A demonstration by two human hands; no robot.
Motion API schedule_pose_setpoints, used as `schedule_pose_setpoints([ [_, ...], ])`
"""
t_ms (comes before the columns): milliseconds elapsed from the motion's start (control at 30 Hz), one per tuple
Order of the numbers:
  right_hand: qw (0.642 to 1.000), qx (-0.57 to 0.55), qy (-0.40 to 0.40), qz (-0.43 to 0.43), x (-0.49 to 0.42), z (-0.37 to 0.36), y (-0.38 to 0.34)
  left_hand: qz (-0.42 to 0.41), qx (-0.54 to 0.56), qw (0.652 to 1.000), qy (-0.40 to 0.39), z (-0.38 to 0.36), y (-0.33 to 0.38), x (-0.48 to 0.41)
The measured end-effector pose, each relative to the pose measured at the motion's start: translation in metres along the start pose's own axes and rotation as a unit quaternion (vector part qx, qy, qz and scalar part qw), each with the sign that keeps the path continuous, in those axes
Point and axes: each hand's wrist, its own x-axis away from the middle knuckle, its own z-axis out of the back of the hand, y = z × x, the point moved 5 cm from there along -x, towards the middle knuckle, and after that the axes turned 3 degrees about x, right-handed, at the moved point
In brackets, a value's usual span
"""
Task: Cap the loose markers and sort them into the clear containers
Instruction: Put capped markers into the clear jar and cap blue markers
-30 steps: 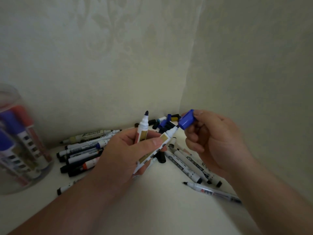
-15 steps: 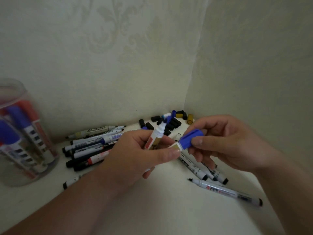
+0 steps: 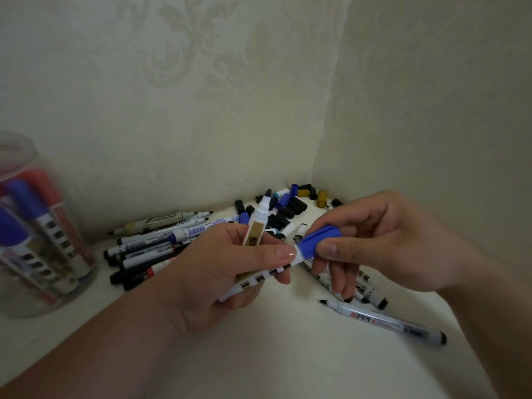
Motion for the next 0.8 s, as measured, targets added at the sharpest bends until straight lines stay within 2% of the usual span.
schedule_pose_setpoints([
  [200, 0.998, -0.057, 0.016, -0.035, -0.005, -0.003, 0.005, -0.089, -0.103, 0.987, 0.081, 0.000, 0.008, 0.005],
  [433, 0.984, -0.141, 0.080, -0.080, -0.012, -0.011, 0.016, -0.152, -0.128, 0.970, 0.140, 0.002, 0.009, 0.005],
  [533, 0.982, -0.140, 0.117, -0.048, -0.015, -0.017, 0.016, -0.140, -0.075, 0.978, 0.137, 0.007, 0.009, 0.001],
  [633, 0.976, -0.141, 0.162, -0.030, -0.017, -0.012, 0.020, -0.094, 0.049, 0.992, 0.067, 0.010, 0.007, -0.004],
  [700, 0.971, -0.138, 0.189, -0.037, -0.018, -0.009, 0.024, -0.078, 0.092, 0.992, 0.045, 0.012, 0.006, -0.007],
  [800, 0.964, -0.120, 0.230, -0.048, -0.018, -0.004, 0.029, -0.093, 0.136, 0.980, 0.110, 0.029, 0.008, -0.010],
])
